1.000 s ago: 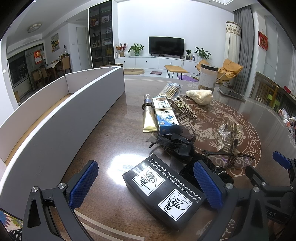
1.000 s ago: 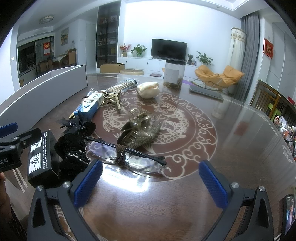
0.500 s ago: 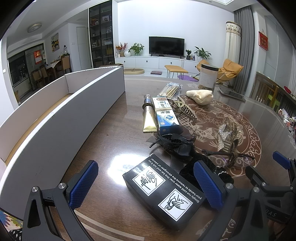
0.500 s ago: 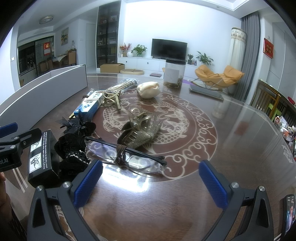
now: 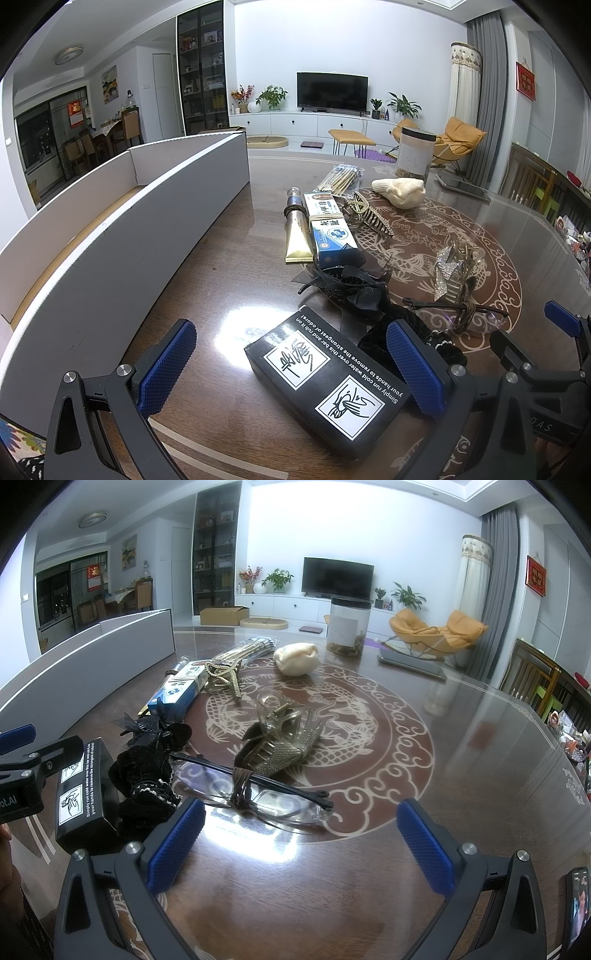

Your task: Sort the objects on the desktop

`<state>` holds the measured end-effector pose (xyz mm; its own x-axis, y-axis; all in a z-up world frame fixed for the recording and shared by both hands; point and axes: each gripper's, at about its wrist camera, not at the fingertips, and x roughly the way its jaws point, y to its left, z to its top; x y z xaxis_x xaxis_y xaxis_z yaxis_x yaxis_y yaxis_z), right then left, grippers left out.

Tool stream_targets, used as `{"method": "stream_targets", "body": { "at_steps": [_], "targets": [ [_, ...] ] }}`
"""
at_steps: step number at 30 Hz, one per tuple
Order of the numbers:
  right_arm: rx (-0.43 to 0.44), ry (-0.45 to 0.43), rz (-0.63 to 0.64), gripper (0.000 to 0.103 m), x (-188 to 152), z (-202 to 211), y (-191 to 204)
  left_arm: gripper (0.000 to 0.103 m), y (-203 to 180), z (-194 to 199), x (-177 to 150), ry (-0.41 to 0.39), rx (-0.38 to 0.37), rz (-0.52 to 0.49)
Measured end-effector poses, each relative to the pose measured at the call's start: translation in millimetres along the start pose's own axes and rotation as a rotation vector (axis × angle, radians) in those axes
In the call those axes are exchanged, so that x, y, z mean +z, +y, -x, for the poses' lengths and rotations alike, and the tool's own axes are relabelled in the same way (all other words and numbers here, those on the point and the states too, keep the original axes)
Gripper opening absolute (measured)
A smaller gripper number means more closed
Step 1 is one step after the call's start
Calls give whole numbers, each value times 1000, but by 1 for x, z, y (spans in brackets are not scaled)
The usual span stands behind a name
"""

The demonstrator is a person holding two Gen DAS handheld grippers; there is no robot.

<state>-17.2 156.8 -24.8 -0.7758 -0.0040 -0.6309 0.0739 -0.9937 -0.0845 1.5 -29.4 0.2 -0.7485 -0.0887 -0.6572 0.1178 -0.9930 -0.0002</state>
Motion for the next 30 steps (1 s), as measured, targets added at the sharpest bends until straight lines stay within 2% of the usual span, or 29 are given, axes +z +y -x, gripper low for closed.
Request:
{"method": "stream_targets", "body": {
  "at_steps": [19, 24, 30],
  "targets": [
    [11, 9, -14, 103, -1, -2, 0, 103, 1, 0, -6, 3, 12, -11],
    [8, 16, -8, 103, -1, -3, 2, 103, 2, -3, -6, 24, 15, -8],
    [22, 47, -6, 103, -1, -10, 1, 103, 3, -3, -7, 32, 31, -12]
  ]
}}
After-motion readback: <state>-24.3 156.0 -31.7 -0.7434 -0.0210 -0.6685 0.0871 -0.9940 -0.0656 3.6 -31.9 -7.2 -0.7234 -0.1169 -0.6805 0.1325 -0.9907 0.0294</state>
